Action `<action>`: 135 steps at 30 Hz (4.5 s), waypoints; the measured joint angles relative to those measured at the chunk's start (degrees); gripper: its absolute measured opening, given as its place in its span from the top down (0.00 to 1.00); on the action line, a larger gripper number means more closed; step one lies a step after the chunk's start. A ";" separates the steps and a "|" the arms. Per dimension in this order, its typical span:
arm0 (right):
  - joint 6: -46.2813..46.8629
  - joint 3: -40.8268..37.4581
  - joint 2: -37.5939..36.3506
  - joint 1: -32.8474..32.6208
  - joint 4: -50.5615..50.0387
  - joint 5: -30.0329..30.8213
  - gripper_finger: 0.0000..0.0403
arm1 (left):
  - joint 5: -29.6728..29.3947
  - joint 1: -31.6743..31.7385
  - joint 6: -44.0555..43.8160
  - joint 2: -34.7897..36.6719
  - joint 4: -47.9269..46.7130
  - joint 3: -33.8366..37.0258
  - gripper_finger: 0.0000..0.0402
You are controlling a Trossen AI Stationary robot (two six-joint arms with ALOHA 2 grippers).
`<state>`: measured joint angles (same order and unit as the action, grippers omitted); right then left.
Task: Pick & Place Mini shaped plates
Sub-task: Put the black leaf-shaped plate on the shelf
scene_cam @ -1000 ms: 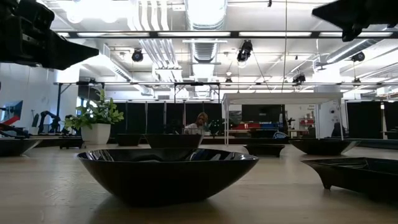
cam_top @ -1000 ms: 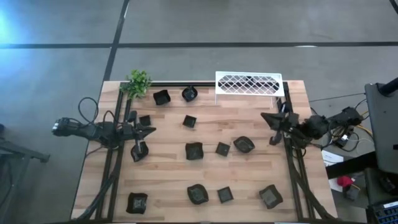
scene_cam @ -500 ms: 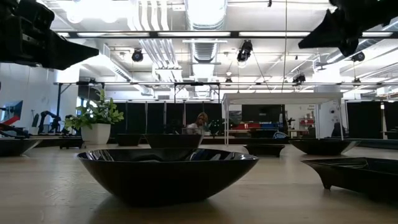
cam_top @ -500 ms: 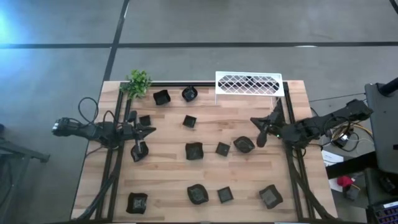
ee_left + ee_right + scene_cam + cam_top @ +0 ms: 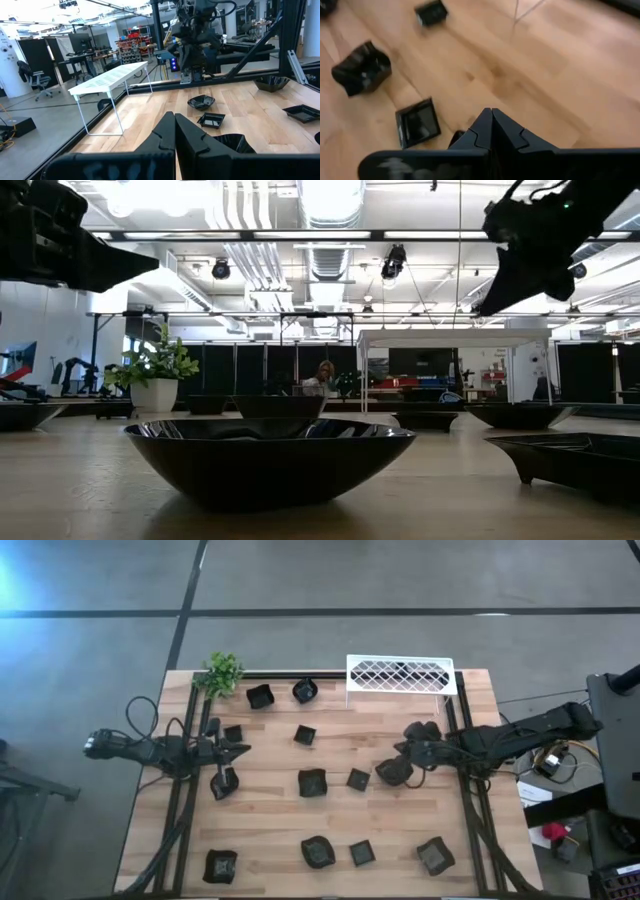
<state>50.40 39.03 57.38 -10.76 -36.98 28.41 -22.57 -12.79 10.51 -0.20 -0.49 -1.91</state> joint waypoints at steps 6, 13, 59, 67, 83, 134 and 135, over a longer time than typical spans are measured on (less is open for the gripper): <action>1.44 1.89 4.60 1.42 -1.35 -4.26 0.98 | 0.02 0.01 -0.01 -0.01 0.00 0.00 1.00; 4.75 2.30 6.87 2.88 -3.70 -5.44 0.98 | 0.00 0.01 -0.01 0.01 0.00 0.00 1.00; 9.76 1.20 24.50 5.75 -4.67 -13.99 0.78 | 0.01 0.00 -0.01 -0.01 0.02 0.00 1.00; 9.91 0.99 25.22 5.81 -4.62 -13.95 0.80 | 0.00 0.01 0.00 0.01 0.02 0.00 1.00; 7.65 1.14 26.57 5.80 -3.52 -17.17 0.97 | 0.00 0.00 0.01 0.00 0.02 0.00 1.00; -15.41 32.69 9.42 50.96 -33.75 0.86 0.98 | 0.01 0.01 0.00 0.00 0.02 0.00 1.00; -15.69 32.51 9.61 51.76 -33.55 1.70 0.98 | 0.00 0.00 0.00 0.00 0.02 0.00 1.00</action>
<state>34.71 71.54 66.99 41.00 -70.53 30.10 -22.57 -12.79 10.51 -0.20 -0.47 -1.91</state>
